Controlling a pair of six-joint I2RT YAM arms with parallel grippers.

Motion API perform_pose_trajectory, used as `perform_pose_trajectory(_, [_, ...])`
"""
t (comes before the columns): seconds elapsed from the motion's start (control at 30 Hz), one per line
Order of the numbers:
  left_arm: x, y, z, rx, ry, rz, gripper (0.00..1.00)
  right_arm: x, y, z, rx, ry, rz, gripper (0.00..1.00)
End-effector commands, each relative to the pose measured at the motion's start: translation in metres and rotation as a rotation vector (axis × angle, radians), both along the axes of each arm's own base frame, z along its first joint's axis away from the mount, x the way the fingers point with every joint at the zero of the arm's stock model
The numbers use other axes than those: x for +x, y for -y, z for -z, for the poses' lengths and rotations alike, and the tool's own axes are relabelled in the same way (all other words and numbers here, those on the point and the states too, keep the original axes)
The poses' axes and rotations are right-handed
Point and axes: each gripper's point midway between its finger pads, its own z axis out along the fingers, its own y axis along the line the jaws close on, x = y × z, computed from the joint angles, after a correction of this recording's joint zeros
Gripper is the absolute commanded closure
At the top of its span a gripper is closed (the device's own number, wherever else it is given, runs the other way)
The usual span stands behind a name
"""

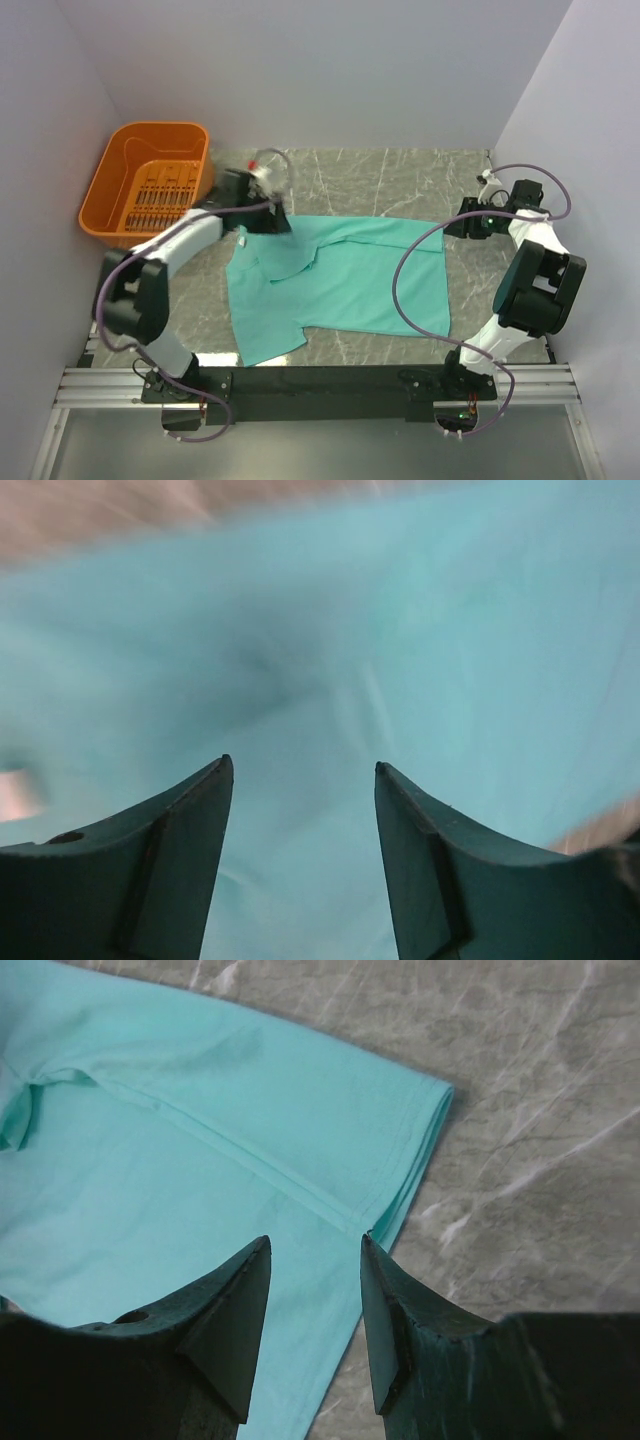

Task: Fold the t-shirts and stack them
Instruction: Fold the tshirt

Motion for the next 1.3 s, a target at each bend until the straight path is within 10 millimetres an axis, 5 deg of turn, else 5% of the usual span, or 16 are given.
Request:
perform_pose_trajectory(0.0, [0.052, -0.050, -0.045, -0.115, 0.137, -0.312, 0.35, 0.014, 0.010, -0.003, -0.026, -0.003, 0.020, 0.52])
perform_pose_trajectory(0.27, [0.075, -0.100, -0.008, -0.067, 0.031, -0.570, 0.40, 0.016, 0.004, 0.009, -0.027, -0.047, 0.021, 0.52])
perform_pose_trajectory(0.9, [0.115, -0.113, 0.043, 0.002, -0.075, -0.704, 0.55, 0.019, 0.001, 0.017, -0.027, -0.073, 0.030, 0.52])
perform_pose_trajectory(1.0, [0.119, -0.113, 0.044, 0.004, -0.068, -0.702, 0.62, 0.019, 0.000, 0.017, -0.028, -0.075, 0.029, 0.52])
perform_pose_trajectory(1.17, [0.125, -0.115, 0.045, 0.023, -0.059, -0.701, 0.88, 0.018, -0.001, 0.019, -0.027, -0.083, 0.029, 0.52])
perform_pose_trajectory(1.27, [0.130, -0.118, 0.045, 0.046, -0.048, -0.702, 0.93, 0.018, -0.001, 0.020, -0.029, -0.086, 0.028, 0.52])
